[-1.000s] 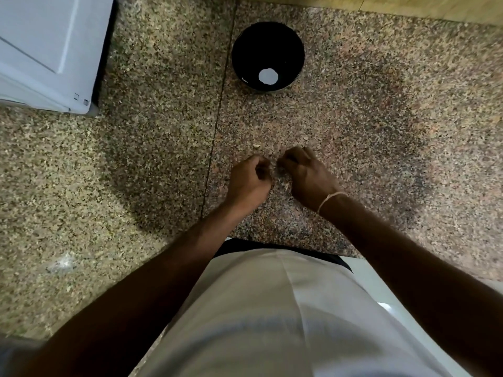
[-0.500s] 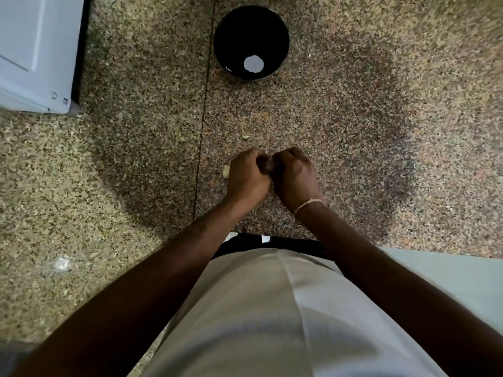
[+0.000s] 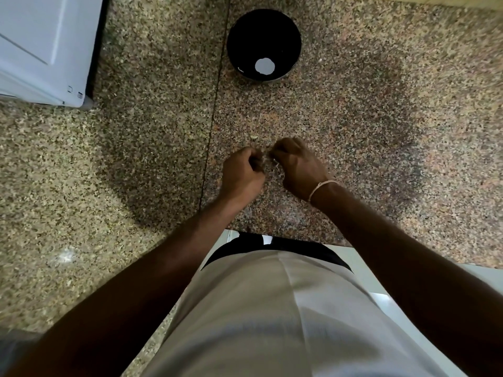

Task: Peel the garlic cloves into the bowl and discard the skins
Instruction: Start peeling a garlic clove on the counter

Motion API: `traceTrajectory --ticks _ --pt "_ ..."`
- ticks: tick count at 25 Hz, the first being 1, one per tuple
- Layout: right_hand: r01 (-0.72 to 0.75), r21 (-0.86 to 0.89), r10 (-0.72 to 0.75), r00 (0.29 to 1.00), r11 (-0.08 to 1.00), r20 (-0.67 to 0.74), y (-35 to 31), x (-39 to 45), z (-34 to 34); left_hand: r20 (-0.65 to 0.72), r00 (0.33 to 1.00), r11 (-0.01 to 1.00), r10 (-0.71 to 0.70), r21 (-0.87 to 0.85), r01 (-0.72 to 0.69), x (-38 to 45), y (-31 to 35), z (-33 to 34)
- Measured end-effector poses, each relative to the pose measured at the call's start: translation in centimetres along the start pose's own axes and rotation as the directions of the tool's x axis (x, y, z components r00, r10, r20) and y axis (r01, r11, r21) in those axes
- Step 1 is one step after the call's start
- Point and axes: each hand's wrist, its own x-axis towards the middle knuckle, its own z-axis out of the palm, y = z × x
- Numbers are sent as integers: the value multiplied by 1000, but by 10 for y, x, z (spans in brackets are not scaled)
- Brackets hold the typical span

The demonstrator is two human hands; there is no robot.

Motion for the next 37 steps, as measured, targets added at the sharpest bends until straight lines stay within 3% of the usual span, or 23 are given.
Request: traceTrajectory --ticks 3,6,8,15,19,25,27,29,31,33,34,35,37 --pt "-18 93 21 999 995 -30 -1 -17 5 14 1000 999 14 41 -14 -3 -2 3" --pt "-206 205 235 964 957 -127 6 -24 5 40 999 999 19 36 -20 -5 -2 7" --pt "-250 235 292 943 939 -161 5 -26 8 48 999 999 21 44 -23 -6 -1 9" --pt "-263 225 297 945 938 -133 -1 -16 13 16 1000 1000 14 3 -14 -6 -5 6" --pt "-99 56 104 990 994 -97 -19 -10 14 -7 1000 998 13 -63 -13 -10 -6 2" --pt "-39 -62 37 999 997 -36 -28 -18 19 -13 1000 1000 -1 -22 1 -10 -9 0" --pt "-73 -64 69 996 995 -59 -23 -20 21 -1 1000 1000 6 15 -6 -11 -9 -1" --pt "-194 34 197 969 980 -148 -14 -20 20 23 999 996 29 85 -31 -12 -9 -1" --pt "-387 375 468 871 842 -151 1 -21 14 36 998 987 49 150 -54 -12 -8 0" --pt "-459 801 686 723 384 86 16 -27 7 35 995 976 89 197 -94 -11 -3 4" --pt "-423 894 704 680 150 203 20 -31 4 34 993 968 115 221 -120 -11 0 7" --pt "-372 928 698 660 -16 277 23 -34 2 36 989 958 142 245 -147 -11 4 9" --pt "-274 941 676 656 -201 335 24 -38 1 50 980 939 194 279 -200 -9 9 16"
